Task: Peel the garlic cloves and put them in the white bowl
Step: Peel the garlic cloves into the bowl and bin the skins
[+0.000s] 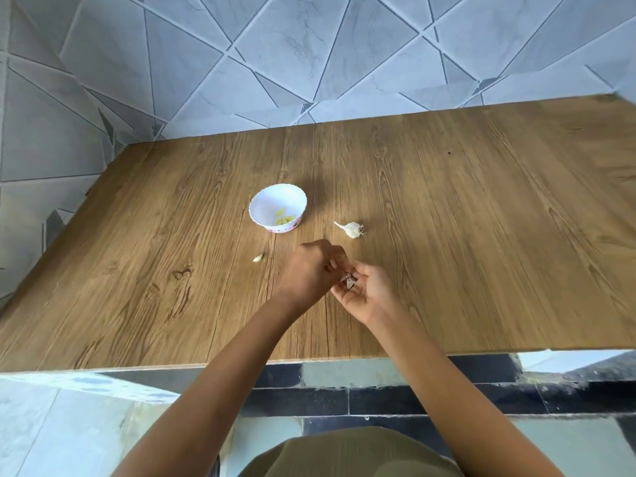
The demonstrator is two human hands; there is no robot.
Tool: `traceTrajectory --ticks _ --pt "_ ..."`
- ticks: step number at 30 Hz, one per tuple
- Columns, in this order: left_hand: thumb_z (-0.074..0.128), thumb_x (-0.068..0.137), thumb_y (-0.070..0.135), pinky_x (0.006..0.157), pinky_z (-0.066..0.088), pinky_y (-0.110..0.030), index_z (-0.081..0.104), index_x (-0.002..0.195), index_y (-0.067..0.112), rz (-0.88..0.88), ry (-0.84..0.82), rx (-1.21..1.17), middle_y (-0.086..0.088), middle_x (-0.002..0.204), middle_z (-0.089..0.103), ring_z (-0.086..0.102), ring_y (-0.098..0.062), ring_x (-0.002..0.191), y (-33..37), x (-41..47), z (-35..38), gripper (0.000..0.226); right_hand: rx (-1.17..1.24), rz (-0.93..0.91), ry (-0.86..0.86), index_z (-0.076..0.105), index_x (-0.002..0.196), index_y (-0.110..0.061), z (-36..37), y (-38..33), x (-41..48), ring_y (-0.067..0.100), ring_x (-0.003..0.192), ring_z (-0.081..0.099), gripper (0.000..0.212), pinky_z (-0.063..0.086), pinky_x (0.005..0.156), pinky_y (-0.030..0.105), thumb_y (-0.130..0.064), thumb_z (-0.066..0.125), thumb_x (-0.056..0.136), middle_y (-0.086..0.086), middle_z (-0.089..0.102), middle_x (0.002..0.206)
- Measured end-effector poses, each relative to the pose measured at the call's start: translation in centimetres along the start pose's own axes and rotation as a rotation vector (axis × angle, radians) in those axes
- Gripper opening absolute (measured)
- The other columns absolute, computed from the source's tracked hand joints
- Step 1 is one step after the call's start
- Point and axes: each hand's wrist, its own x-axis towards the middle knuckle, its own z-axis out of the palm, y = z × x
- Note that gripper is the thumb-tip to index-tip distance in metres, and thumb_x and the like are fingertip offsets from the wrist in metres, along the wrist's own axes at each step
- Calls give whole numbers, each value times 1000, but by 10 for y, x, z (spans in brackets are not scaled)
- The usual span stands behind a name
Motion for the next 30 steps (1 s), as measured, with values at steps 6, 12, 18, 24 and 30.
traceTrajectory --ticks 6,12,18,24,30 --pt "59 78 -4 73 50 -16 76 90 8 -28 -39 -4 -2 86 75 66 -8 74 3 -1 -2 24 -14 -16 -3 58 83 1 -2 -2 1 20 75 58 27 50 70 29 -11 39 98 12 59 80" --pt "70 78 15 65 56 -31 74 84 16 -83 39 12 2 76 72 65 -12 67 -6 -7 -4 7 8 -20 -41 59 87 2 -3 -5 1 22 76 60 31 51 79 29 -15 36 100 15 62 86" --pt "63 81 -4 71 53 -15 75 88 10 -111 59 -54 1 82 73 66 -7 71 -23 -17 -17 19 12 -12 -62 60 92 4 -6 -4 -1 26 88 60 34 50 81 33 -15 34 101 17 63 92" --pt "65 85 3 75 45 -5 71 106 10 -119 -199 124 0 103 70 62 -5 82 -41 -48 -23 22 -11 -12 -64 61 95 5 -11 -2 -4 26 94 61 34 50 83 34 -14 33 101 17 65 96" --pt "68 84 8 83 47 -21 71 103 7 63 -295 199 -5 106 66 64 -15 93 -50 -52 -20 19 -6 -9 -58 61 99 5 -13 0 -6 26 97 61 34 51 82 34 -14 34 101 17 65 99"
